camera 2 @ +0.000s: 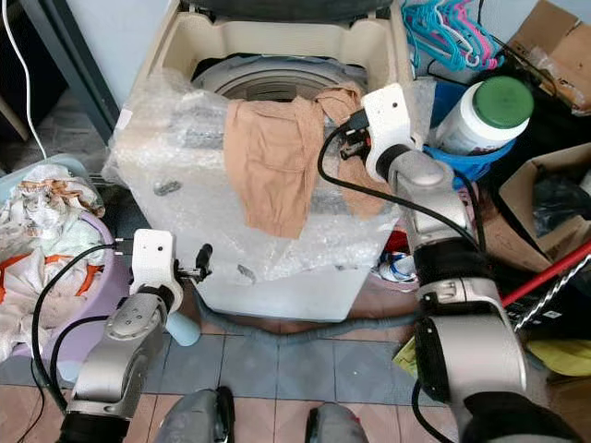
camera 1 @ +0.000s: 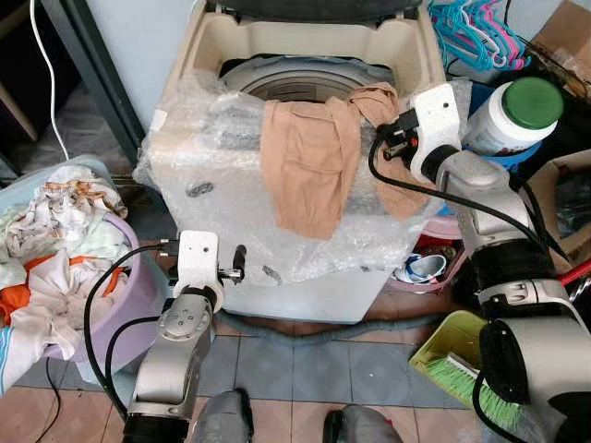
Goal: Clothes washing
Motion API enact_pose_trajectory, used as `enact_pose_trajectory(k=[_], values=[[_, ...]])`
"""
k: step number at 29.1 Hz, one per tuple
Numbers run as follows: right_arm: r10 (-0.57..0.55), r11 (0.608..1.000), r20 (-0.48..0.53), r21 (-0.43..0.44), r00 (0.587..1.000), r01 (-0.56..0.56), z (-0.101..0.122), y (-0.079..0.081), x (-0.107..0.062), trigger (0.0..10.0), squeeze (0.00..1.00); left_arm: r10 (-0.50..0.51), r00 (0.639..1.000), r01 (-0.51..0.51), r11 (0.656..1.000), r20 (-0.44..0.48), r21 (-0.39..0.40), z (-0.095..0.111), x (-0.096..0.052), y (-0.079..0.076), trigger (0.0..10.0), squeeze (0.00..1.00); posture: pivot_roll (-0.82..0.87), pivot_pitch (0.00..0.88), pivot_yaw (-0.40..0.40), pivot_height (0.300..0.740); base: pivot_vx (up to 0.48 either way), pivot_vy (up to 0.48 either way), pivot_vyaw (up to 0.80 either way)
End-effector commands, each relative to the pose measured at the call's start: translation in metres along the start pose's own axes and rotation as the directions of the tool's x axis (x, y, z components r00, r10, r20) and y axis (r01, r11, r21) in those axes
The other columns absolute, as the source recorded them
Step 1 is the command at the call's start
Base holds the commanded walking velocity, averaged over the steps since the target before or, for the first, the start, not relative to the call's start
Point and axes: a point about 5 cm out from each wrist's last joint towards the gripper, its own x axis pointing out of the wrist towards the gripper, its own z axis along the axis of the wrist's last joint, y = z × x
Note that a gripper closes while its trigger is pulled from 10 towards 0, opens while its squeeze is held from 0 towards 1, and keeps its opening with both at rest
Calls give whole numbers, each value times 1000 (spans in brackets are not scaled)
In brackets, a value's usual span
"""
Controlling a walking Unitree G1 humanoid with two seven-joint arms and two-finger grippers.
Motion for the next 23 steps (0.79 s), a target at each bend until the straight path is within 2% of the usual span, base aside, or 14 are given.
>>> enact_pose_trajectory(k=[1,8,9,10,11,13,14,15,16,17,18,19,22,23], values=[[37,999,4,-13,999,-37,7,2,5,0,0,16,1000,-16,1000,-2,7,-1,2,3,10000,0,7,101,-9,740,0,0,0],[137,988,12,-71,991,-136,22,6,16,0,0,46,999,-46,999,13,-6,3,1,7,10000,0,29,86,-5,740,0,0,0],[132,988,52,-92,990,-126,35,5,20,0,0,47,999,-47,999,17,-8,5,-1,6,10000,0,41,86,-5,740,0,0,0],[81,992,149,-107,986,-65,54,1,22,0,0,46,999,-46,999,21,-9,7,-2,5,10000,0,49,89,-5,740,0,0,0],[-14,997,312,-72,950,38,82,-5,21,0,0,45,999,-45,999,26,-9,9,-2,6,10000,0,47,95,-4,740,0,0,0],[-95,991,390,-47,916,123,99,-11,19,0,0,48,999,-48,999,24,-2,8,0,9,10000,0,44,101,-1,740,0,0,0],[-145,978,417,-79,897,194,106,-14,18,2039,0,53,998,-53,999,20,4,6,1,11,10000,0,39,100,-1,740,0,0,0],[-175,965,437,-103,882,242,111,-15,17,2039,0,56,998,-56,998,18,8,5,2,13,10000,0,37,101,-3,740,0,0,0],[-174,949,449,-162,876,271,113,-14,16,10000,0,61,998,-61,998,24,5,7,2,14,10000,0,35,106,-7,740,0,0,0],[-155,956,436,-161,886,247,109,-13,17,10000,596,63,998,-63,998,28,3,7,2,14,10000,0,34,103,-14,740,0,0,0],[-116,970,418,-148,901,194,104,-11,18,10000,1000,66,997,-66,998,30,0,8,2,14,10000,0,33,103,-16,740,0,0,0],[-71,979,391,-148,918,138,96,-9,19,10000,1000,71,997,-71,997,29,-9,7,1,13,10000,0,26,109,-15,740,0,0,0],[7,959,245,-277,970,63,55,-6,19,10000,1000,62,998,-61,998,12,-28,3,-2,6,10000,0,20,106,-16,740,0,0,0],[7,959,245,-277,970,63,55,-6,19,10000,1000,62,998,-61,998,12,-28,3,-2,6,10000,0,20,106,-16,740,0,0,0]])
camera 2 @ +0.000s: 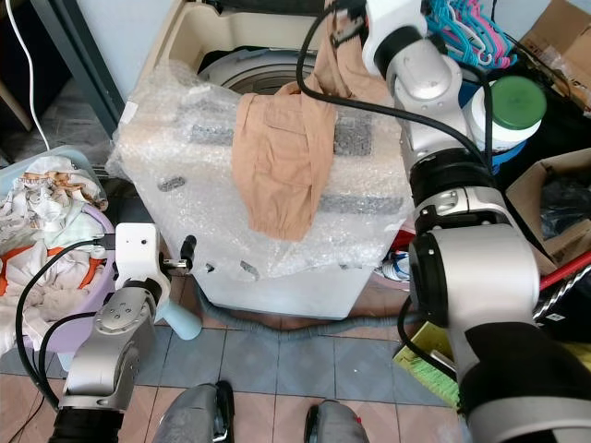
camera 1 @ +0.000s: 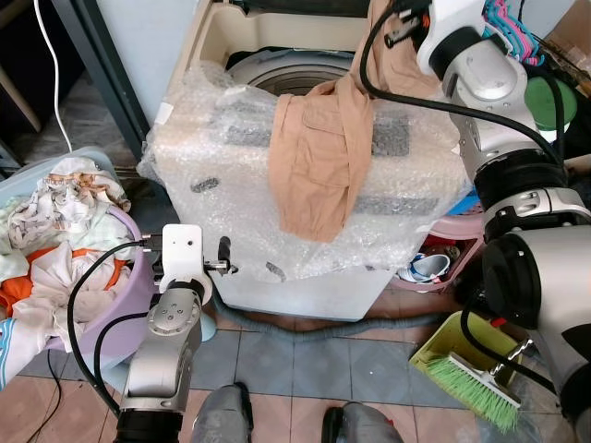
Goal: Clothes washing
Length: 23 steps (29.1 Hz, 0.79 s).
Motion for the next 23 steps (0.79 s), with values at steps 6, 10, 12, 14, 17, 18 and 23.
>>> enact_pose_trajectory(k=[6,10,12,14,17,18,23], values=[[135,991,-71,-11,988,-136,-47,4,-38,10000,1000,-52,998,52,999,-19,5,-6,-2,-14,10000,0,-27,116,-7,740,0,0,0],[214,974,35,68,976,-216,-42,13,-57,10000,1000,-25,1000,25,1000,-9,6,-3,3,-6,10000,0,-34,124,-16,740,0,0,0],[247,960,82,112,965,-255,-37,19,-64,10000,1000,-12,1000,12,1000,-15,4,-5,3,-3,10000,0,-29,125,-14,740,0,0,0],[318,930,120,153,941,-334,-33,35,-75,10000,1000,-25,999,25,1000,-24,8,-7,-1,-5,10000,0,-24,128,4,740,0,0,0],[328,930,110,135,938,-341,-35,45,-81,10000,1000,-46,998,47,999,-31,16,-9,-2,-8,10000,0,-20,129,14,740,0,0,0],[323,933,96,135,942,-333,-36,51,-83,10000,1000,-56,998,57,998,-30,21,-7,-3,-10,10000,0,-16,128,22,740,0,0,0],[239,968,-54,85,969,-234,-49,68,-80,10000,1000,-56,998,56,998,-21,28,-3,0,-7,10000,0,-4,123,25,740,0,0,0]])
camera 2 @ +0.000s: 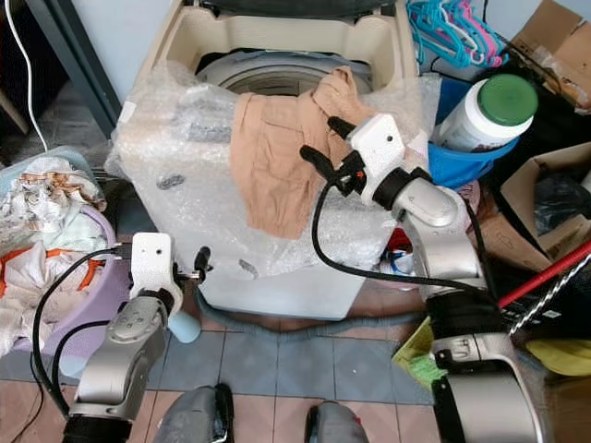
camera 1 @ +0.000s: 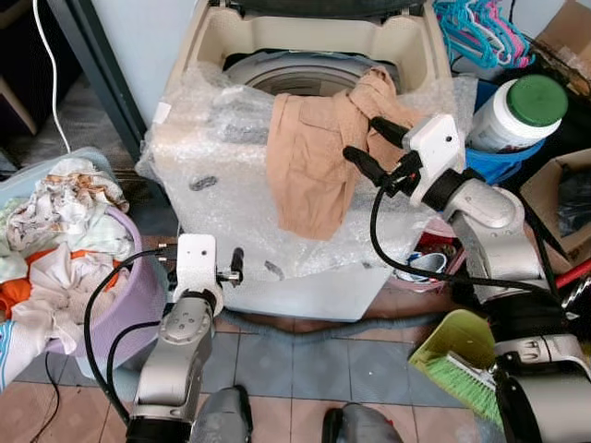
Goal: Clothes washing
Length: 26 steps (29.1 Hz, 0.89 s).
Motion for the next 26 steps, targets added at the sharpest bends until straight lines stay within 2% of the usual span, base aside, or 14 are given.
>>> enact_pose_trajectory(k=[1,2,3,5,6,7,8,9,10,14,17,19,26], values=[[-38,999,-53,-18,998,37,-4,6,2,10000,1000,2,1000,-3,1000,11,14,4,0,2,10000,0,-4,123,25,740,0,0,0],[-59,998,-74,-15,996,58,-7,8,3,10000,1000,3,1000,-3,1000,11,15,4,0,2,10000,0,-4,122,24,740,0,0,0],[-77,997,-116,-30,990,74,-13,14,5,10000,706,4,1000,-4,1000,12,15,5,0,2,10000,0,0,121,22,740,0,0,0],[-78,997,-124,-36,989,74,-14,15,6,10000,706,4,1000,-4,1000,12,15,5,0,2,10000,0,1,121,22,740,0,0,0],[-86,995,-134,-61,987,78,-16,19,7,10000,0,4,1000,-5,1000,12,15,5,0,2,10000,0,3,119,20,740,0,0,0],[-96,994,-145,-69,985,87,-18,24,9,10000,0,5,1000,-5,1000,12,15,5,0,1,10000,0,4,118,20,740,0,0,0],[-114,992,-174,-67,978,104,-24,32,12,4549,0,4,1000,-4,1000,12,14,5,0,0,10000,0,8,116,17,740,0,0,0],[-121,992,-184,-63,976,111,-26,34,12,4549,0,4,1000,-4,1000,12,14,5,0,0,10000,0,9,115,17,740,0,0,0],[-125,991,-194,-62,973,115,-28,37,13,0,0,4,1000,-4,1000,12,13,5,0,-1,10000,0,11,112,15,740,0,0,0],[-136,990,-229,-52,964,128,-34,45,14,0,0,7,1000,-7,1000,10,14,5,0,1,10000,0,10,108,13,740,0,0,0],[-159,987,-233,-49,959,152,-35,44,15,0,0,10,1000,-10,1000,9,16,5,1,1,10000,0,7,106,12,740,0,0,0],[-203,979,-249,-58,947,194,-37,36,15,0,0,11,1000,-11,1000,10,16,5,3,1,10000,0,3,104,11,740,0,0,0],[-251,968,-296,-48,921,248,-43,20,14,0,0,4,1000,-4,1000,15,10,7,4,-3,10000,0,-1,97,7,740,0,0,0]])
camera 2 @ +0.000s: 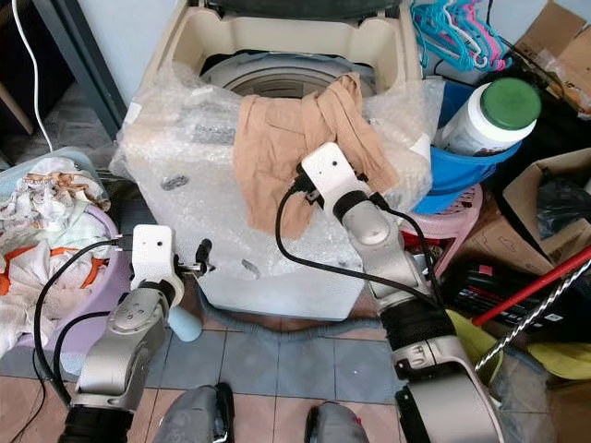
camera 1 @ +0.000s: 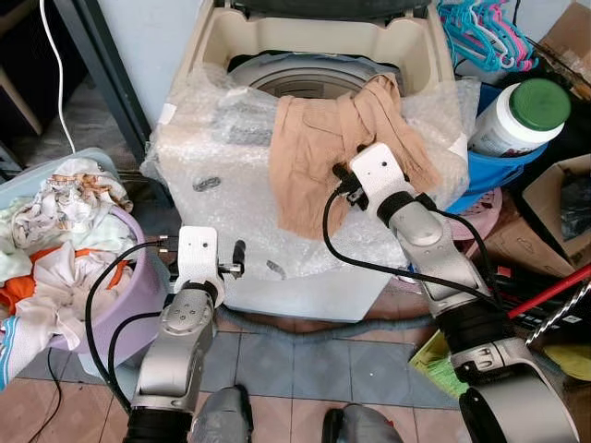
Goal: Clothes washing
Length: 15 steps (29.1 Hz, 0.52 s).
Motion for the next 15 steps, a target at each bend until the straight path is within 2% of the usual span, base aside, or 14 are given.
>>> enact_pose_trajectory(k=[1,8,15], values=[[-43,999,-87,23,995,45,-17,-13,-3,0,0,5,1000,-5,1000,-4,11,0,2,-1,10000,0,-1,97,7,740,0,0,0],[-22,999,-127,22,992,24,-20,-21,4,0,0,12,1000,-12,1000,0,10,1,4,1,10000,0,1,88,2,740,0,0,0],[17,999,-188,36,982,-11,-31,-16,3,0,0,17,1000,-17,1000,4,8,1,5,2,10000,0,1,84,1,740,0,0,0]])
